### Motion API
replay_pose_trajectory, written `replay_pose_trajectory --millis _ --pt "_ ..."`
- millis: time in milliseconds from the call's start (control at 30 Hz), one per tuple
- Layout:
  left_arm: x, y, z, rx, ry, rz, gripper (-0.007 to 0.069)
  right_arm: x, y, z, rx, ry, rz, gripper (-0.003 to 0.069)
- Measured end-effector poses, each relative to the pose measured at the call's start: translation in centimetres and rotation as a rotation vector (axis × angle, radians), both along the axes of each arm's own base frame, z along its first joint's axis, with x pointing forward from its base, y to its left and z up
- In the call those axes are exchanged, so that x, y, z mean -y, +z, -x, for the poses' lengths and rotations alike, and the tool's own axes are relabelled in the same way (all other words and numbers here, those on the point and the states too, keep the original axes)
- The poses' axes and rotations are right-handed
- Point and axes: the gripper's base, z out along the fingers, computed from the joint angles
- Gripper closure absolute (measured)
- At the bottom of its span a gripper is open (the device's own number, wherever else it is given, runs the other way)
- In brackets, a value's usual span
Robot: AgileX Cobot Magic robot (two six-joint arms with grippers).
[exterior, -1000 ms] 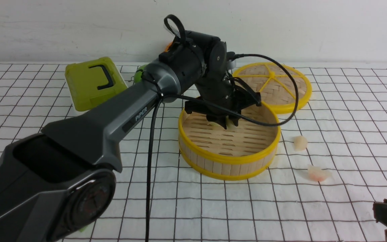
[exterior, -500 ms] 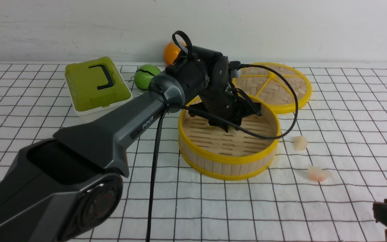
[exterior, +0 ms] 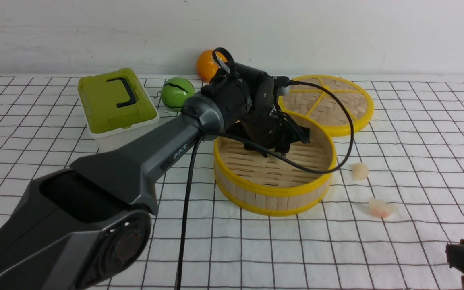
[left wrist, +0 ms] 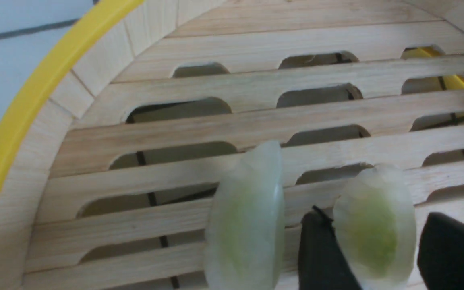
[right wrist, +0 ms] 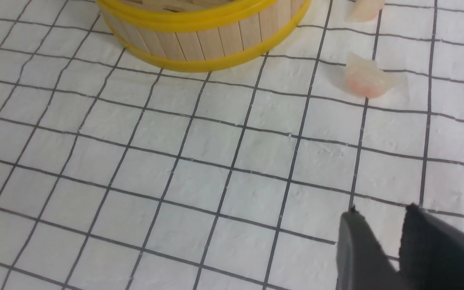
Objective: Put the dumplings into the steamer on the table with the white tablecloth.
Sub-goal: 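Place the dumpling into the bamboo steamer basket with the left gripper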
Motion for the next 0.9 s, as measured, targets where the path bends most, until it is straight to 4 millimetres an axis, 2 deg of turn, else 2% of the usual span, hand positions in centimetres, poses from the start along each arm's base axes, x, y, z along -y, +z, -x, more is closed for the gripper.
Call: replay_pose_trajectory --millis 67,133,167,200,233,267,300,367,467,533,600,633,700,800,833,867,900 --pt "-0.2 1.1 0.4 -0.024 0.003 -0.001 0.0244 0.0 -0.1 0.1 -0.016 0.007 0.001 0.0482" --pt "-0.6 3.8 1.3 -0.047 -0.002 0.008 0.0237 -0.2 -0.2 0.4 -0.057 0.026 0.003 0.0458" --pt "-1.0 6.6 2.3 -0.057 -0.022 0.014 0.0244 -0.3 -0.1 0.5 -0.09 0.043 0.005 0.0425" --pt "-1.0 6.7 2.3 -0.053 -0.025 0.017 0.0244 -0.3 0.0 0.5 -0.092 0.045 0.005 0.0419" --pt "-1.8 11.2 3.8 -0.012 -0.07 0.032 0.0267 -0.5 0.5 0.3 -0.125 0.066 0.006 0.0362" --pt "-2.2 13.4 4.5 0.025 -0.09 0.046 0.0283 -0.6 0.9 0.1 -0.131 0.072 0.007 0.0342" --pt "-3.0 16.7 5.7 0.087 -0.114 0.068 0.0312 -0.7 1.6 -0.3 -0.143 0.084 0.011 0.0301" --pt "-4.1 20.4 7.4 0.163 -0.133 0.097 0.0354 -0.9 2.2 -1.3 -0.167 0.095 0.017 0.0259" --pt "-6.7 27.2 11.3 0.312 -0.149 0.154 0.0462 -1.3 3.3 -3.9 -0.221 0.113 0.038 0.0202" --pt "-8.2 30.2 13.5 0.376 -0.15 0.183 0.0526 -1.7 3.7 -6.1 -0.251 0.117 0.045 0.0191" --pt "-9.3 31.8 15.1 0.407 -0.149 0.192 0.0571 -1.9 3.4 -7.8 -0.282 0.117 0.051 0.0188" --pt "-10.0 32.3 16.0 0.408 -0.15 0.181 0.0599 -2.1 3.1 -9.4 -0.298 0.115 0.062 0.0188" --pt "-11.2 32.7 17.6 0.405 -0.15 0.155 0.063 -2.2 2.5 -11.3 -0.308 0.113 0.095 0.0188" --pt "-13.2 31.1 19.7 0.338 -0.146 0.055 0.0636 -2.2 0.9 -14.6 -0.334 0.119 0.184 0.0188" --pt "-13.3 30.9 19.9 0.332 -0.145 0.048 0.0636 -2.2 0.6 -15.0 -0.342 0.12 0.191 0.0188" --pt "-14.4 28.5 21.0 0.262 -0.139 -0.031 0.0636 -2.2 -0.2 -16.4 -0.356 0.129 0.233 0.0188" --pt "-15.1 27.2 21.8 0.226 -0.137 -0.072 0.0636 -2.2 -1.0 -17.2 -0.372 0.134 0.253 0.0188"
